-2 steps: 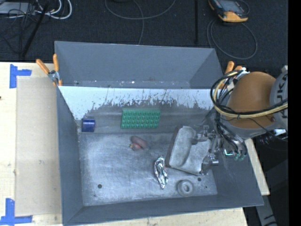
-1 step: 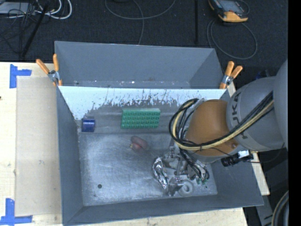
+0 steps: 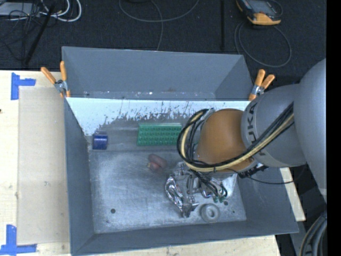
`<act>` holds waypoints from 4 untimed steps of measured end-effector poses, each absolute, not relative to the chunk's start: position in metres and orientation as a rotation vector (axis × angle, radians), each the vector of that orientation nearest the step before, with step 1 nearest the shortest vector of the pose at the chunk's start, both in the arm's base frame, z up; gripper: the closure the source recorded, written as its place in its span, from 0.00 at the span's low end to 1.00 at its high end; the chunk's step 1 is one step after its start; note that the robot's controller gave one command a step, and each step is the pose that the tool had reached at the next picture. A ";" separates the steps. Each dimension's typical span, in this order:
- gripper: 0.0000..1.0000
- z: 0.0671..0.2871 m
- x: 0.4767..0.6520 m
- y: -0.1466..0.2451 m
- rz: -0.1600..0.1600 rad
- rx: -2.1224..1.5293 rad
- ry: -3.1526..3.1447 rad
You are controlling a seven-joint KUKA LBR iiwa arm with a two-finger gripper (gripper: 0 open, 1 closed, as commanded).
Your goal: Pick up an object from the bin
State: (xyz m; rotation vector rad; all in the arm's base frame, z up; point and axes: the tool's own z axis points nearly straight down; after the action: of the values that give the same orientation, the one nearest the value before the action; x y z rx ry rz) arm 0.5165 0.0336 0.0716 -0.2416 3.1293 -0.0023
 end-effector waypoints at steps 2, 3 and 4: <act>1.00 0.244 0.546 -0.005 -0.003 -0.629 3.069; 1.00 0.144 0.572 0.044 0.005 -0.473 3.112; 0.00 0.148 0.574 0.042 0.001 -0.471 3.107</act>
Offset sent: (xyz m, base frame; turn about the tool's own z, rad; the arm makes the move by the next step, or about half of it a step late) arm 0.0000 0.0000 0.0000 0.0000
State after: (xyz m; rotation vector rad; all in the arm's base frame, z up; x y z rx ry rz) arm 0.5739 0.0421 0.1482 -0.4711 3.1065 0.0013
